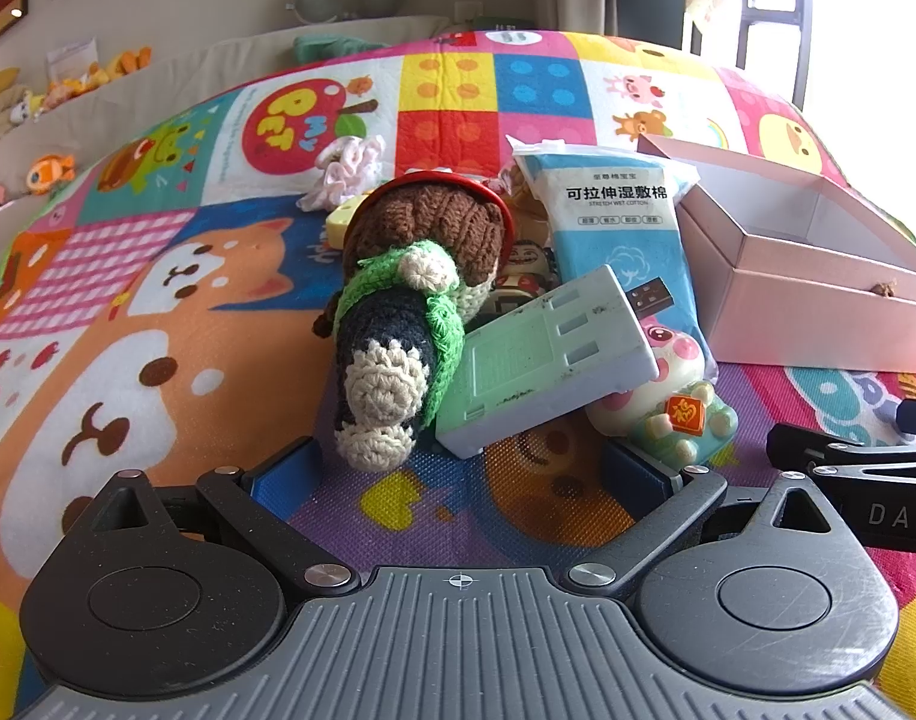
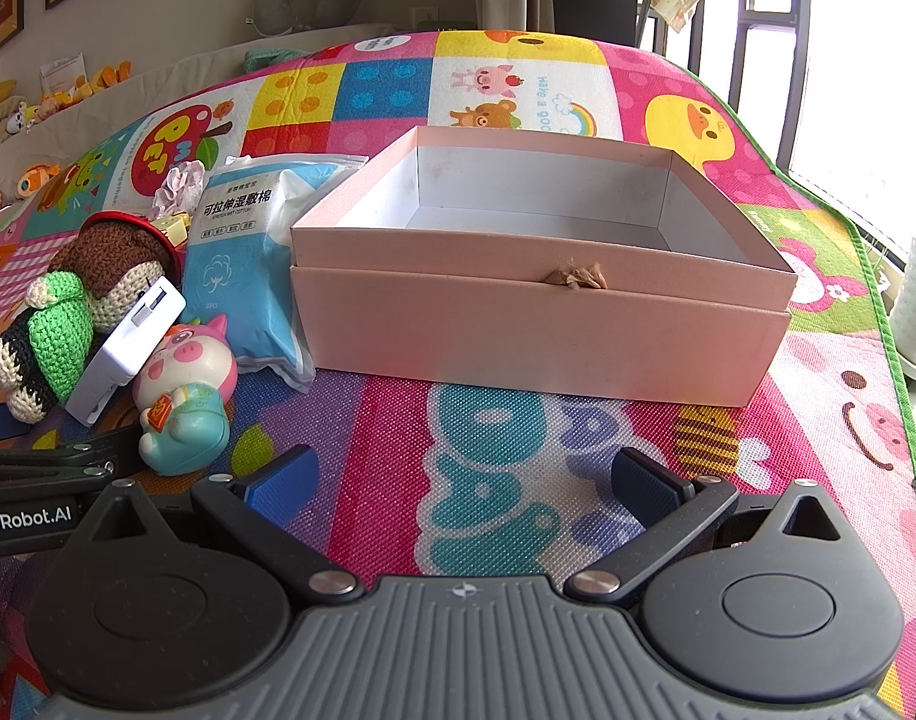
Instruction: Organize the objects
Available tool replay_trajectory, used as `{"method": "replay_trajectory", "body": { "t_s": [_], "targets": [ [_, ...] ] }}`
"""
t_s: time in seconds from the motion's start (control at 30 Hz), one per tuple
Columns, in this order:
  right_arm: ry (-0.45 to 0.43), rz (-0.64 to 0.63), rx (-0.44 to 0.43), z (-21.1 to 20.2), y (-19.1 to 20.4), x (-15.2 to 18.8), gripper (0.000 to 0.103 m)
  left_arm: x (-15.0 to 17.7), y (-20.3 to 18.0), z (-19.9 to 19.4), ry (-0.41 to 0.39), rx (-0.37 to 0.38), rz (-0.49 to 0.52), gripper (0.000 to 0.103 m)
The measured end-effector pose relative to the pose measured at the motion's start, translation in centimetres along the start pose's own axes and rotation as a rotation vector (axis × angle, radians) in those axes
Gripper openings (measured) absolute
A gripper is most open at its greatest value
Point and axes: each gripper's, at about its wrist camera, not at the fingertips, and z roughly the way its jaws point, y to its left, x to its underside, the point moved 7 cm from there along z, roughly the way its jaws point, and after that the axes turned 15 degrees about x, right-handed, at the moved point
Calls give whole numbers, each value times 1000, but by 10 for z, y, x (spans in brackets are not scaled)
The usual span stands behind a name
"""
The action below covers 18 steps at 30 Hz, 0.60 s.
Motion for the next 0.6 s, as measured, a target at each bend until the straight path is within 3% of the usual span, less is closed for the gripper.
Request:
{"method": "replay_trajectory", "body": {
  "t_s": [0.6],
  "targets": [
    [0,-2,2,1,0,0,103,-2,2,4,-1,0,-9,102]
  ]
}}
